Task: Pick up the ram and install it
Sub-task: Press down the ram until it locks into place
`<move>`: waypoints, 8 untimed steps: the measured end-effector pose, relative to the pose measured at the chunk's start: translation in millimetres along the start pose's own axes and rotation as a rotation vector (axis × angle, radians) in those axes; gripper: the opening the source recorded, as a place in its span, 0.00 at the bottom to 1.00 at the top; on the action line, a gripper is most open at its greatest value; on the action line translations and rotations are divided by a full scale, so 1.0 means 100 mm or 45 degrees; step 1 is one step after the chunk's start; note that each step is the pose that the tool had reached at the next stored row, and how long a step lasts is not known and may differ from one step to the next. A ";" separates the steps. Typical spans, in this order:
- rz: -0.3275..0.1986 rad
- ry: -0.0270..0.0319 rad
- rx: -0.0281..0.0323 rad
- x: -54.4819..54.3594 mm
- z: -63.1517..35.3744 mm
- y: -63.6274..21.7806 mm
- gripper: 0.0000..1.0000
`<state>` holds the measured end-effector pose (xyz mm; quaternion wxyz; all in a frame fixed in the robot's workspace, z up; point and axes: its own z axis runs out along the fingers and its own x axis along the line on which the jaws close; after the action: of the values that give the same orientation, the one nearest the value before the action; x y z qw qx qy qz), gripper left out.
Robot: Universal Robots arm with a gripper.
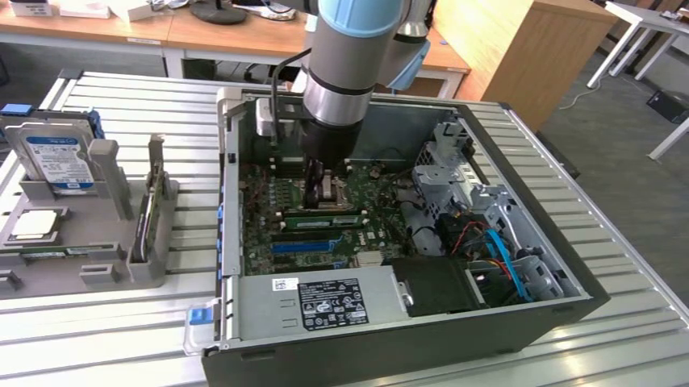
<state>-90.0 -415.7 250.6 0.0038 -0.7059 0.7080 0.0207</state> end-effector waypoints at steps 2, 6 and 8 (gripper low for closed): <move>0.000 0.0004 -0.0003 0.00 -0.002 -0.012 0.11; 0.000 0.0003 -0.0017 0.00 -0.003 -0.100 0.11; 0.000 0.0001 -0.0030 0.00 -0.004 -0.148 0.11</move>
<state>-75.2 -415.7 250.6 0.0030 -0.7058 0.7080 0.0215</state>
